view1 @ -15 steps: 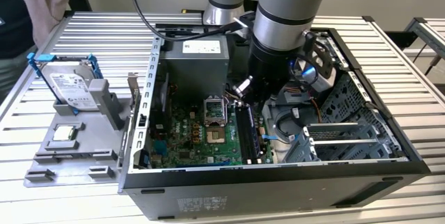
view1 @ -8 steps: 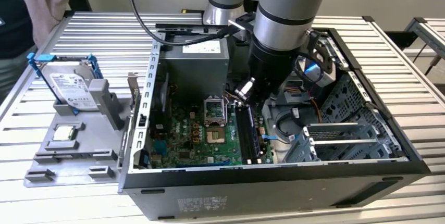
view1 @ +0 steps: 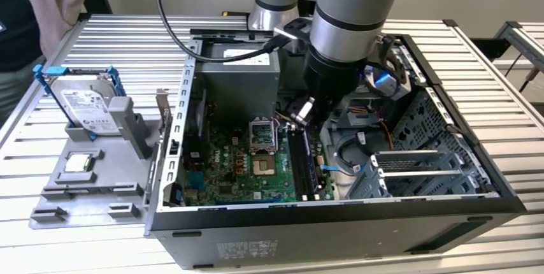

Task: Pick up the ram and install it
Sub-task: 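Press down the ram until it locks into place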

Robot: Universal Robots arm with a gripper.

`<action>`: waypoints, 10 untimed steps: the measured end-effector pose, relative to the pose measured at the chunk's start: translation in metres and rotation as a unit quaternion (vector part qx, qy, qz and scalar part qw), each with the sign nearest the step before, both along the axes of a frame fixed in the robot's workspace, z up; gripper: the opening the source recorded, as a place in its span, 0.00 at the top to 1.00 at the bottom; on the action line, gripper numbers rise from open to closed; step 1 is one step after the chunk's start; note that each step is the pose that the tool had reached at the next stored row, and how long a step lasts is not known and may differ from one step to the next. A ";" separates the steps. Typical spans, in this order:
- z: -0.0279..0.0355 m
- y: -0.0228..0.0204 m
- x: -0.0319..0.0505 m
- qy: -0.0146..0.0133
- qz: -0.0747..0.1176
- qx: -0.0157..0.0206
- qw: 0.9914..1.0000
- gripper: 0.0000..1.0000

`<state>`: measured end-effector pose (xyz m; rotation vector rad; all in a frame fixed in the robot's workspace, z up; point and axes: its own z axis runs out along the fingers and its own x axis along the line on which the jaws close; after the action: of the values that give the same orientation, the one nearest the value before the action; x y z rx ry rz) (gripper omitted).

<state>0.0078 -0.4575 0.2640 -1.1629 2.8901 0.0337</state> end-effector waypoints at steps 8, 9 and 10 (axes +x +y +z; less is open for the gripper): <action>0.0000 0.0000 0.0000 0.000 0.074 0.000 0.997 1.00; -0.0001 0.0000 0.0000 0.000 0.082 0.000 0.997 1.00; -0.0001 0.0000 0.0000 0.000 0.092 0.000 0.996 1.00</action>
<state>0.0078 -0.4575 0.2639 -1.4241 2.7732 0.0372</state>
